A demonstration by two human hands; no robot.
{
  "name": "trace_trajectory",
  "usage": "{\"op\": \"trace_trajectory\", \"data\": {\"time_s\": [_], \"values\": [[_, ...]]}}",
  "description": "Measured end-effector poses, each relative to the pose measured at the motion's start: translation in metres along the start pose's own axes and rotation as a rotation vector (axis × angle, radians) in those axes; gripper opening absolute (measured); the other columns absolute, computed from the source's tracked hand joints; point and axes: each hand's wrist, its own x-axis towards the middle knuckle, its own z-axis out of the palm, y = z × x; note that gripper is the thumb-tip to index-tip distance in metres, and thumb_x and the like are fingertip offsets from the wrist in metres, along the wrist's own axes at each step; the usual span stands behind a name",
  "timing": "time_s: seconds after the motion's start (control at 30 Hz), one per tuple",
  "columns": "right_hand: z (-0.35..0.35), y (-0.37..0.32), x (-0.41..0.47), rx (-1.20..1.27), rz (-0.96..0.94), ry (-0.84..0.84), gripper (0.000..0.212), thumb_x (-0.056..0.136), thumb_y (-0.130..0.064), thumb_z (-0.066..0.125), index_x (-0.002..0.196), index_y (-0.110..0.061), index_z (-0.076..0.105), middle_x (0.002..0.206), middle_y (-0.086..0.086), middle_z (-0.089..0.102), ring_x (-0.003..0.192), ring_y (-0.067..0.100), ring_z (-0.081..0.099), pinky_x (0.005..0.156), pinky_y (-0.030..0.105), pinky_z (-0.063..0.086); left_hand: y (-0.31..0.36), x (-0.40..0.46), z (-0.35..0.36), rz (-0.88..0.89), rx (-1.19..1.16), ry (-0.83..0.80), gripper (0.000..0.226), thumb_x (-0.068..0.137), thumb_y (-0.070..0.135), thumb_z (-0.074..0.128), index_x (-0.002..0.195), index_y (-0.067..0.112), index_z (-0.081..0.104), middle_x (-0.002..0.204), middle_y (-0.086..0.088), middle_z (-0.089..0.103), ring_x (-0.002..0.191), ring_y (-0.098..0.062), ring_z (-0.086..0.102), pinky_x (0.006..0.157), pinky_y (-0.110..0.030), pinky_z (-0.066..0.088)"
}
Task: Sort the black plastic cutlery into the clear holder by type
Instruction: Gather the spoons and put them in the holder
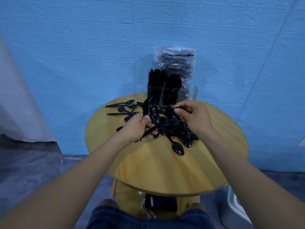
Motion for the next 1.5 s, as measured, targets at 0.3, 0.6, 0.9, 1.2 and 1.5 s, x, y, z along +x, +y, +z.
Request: {"op": "trace_trajectory", "data": {"time_s": [0.3,0.6,0.9,1.2,1.5], "values": [[0.014,-0.008,0.005,0.052,-0.028,0.085,0.014,0.084,-0.005,0.068,0.091,-0.016,0.062,0.076,-0.003,0.059,0.068,0.008,0.056,0.058,0.013,0.05,0.014,-0.021,0.014,0.004,-0.076,-0.274,0.026,0.104,0.022,0.029,0.095,0.008,0.049,0.075,-0.004,0.059,0.054,-0.009,0.051,0.053,-0.023,0.044],[0.016,-0.004,0.007,0.018,-0.054,0.17,0.023,0.08,-0.009,0.073,0.083,-0.028,0.059,0.07,-0.003,0.059,0.066,0.01,0.056,0.067,0.026,0.052,0.013,-0.025,0.017,-0.02,-0.276,-0.316,0.031,0.103,0.024,0.028,0.099,0.007,0.053,0.063,0.001,0.043,0.047,-0.007,0.034,0.045,-0.018,0.031],[0.011,-0.002,0.001,-0.213,-0.232,0.163,0.016,0.09,-0.025,0.062,0.098,-0.019,0.074,0.078,-0.009,0.052,0.075,0.001,0.05,0.067,0.006,0.036,0.006,-0.029,0.014,0.027,-0.148,-0.295,0.032,0.102,0.033,0.029,0.096,0.009,0.05,0.065,0.003,0.043,0.049,-0.007,0.036,0.045,-0.019,0.033],[0.02,0.0,-0.002,-0.016,-0.106,-0.085,0.033,0.097,-0.038,0.046,0.119,-0.019,0.06,0.093,-0.015,0.059,0.081,-0.002,0.053,0.073,0.017,0.043,0.006,-0.035,0.017,0.068,-0.122,-0.353,0.026,0.102,0.03,0.032,0.095,0.01,0.047,0.067,0.004,0.042,0.05,-0.006,0.034,0.045,-0.018,0.033],[0.029,0.007,-0.01,0.014,-0.124,-0.02,0.024,0.093,-0.028,0.057,0.078,-0.009,0.057,0.065,-0.001,0.055,0.058,0.003,0.047,0.056,0.014,0.038,0.006,-0.04,0.024,-0.038,-0.167,-0.353,0.024,0.101,0.025,0.037,0.098,0.009,0.054,0.08,-0.002,0.061,0.072,-0.012,0.059,0.067,-0.023,0.052]]}}
